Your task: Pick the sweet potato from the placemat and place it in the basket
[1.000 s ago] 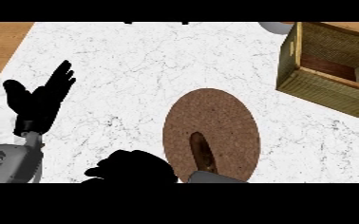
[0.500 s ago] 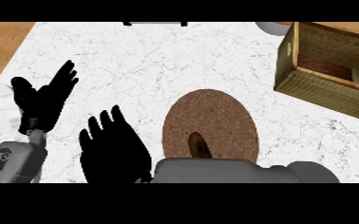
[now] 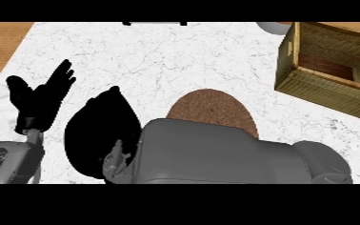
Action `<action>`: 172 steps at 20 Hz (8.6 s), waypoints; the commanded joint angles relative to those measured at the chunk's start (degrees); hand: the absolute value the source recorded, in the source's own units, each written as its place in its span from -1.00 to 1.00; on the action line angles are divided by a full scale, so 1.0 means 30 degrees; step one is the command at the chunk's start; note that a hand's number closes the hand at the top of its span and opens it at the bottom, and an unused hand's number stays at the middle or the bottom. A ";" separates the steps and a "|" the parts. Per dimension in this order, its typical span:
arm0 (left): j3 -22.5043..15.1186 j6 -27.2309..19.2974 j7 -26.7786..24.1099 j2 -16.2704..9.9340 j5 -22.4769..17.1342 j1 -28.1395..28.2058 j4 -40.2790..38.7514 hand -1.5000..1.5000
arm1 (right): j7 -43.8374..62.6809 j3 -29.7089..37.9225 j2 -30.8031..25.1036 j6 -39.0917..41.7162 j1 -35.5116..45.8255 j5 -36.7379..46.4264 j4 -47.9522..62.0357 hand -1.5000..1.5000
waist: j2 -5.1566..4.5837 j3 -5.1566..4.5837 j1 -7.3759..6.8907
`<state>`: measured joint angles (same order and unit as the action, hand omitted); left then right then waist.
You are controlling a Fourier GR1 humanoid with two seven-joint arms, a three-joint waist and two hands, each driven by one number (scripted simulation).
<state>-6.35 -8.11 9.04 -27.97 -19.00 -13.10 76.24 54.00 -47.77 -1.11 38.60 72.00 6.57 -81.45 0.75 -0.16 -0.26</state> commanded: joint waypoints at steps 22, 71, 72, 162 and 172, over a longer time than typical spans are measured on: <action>0.1367 0.0882 -0.0235 0.0702 0.0904 -0.0522 -0.0812 0.00 | -0.1916 -0.0383 -0.4708 -0.0483 -0.9861 0.3447 -0.8168 -1.00 | -0.0301 0.0063 0.0213; 0.3941 0.2516 0.1514 0.3532 0.4386 0.0402 0.1331 0.00 | -1.3918 0.1534 -0.2029 -0.1544 -1.7441 1.8539 -0.0781 -1.00 | -0.0240 0.0056 0.0070; 0.3942 0.2608 0.0101 0.3812 0.4740 -0.0475 -0.0699 0.00 | -1.4103 0.1428 -0.2136 -0.1356 -1.7401 1.8699 -0.0582 -1.00 | -0.0259 0.0051 0.0130; 0.4773 0.3274 0.0744 0.4739 0.5492 0.0596 0.1278 0.00 | -0.8455 2.4459 -0.7539 -1.5038 -1.0418 1.2041 0.0510 -1.00 | -0.0293 0.0063 -0.0106; 0.5097 0.3610 0.2039 0.4559 0.5173 0.0111 0.1771 0.00 | -1.2380 2.3983 -0.8774 -1.5537 -0.8537 0.9906 0.4693 -1.00 | -0.0272 0.0059 -0.0084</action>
<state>9.37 3.55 13.04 -15.13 -3.59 -12.37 79.90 20.53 23.29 -26.37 -6.76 44.11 39.06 -70.89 -0.10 0.02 -0.45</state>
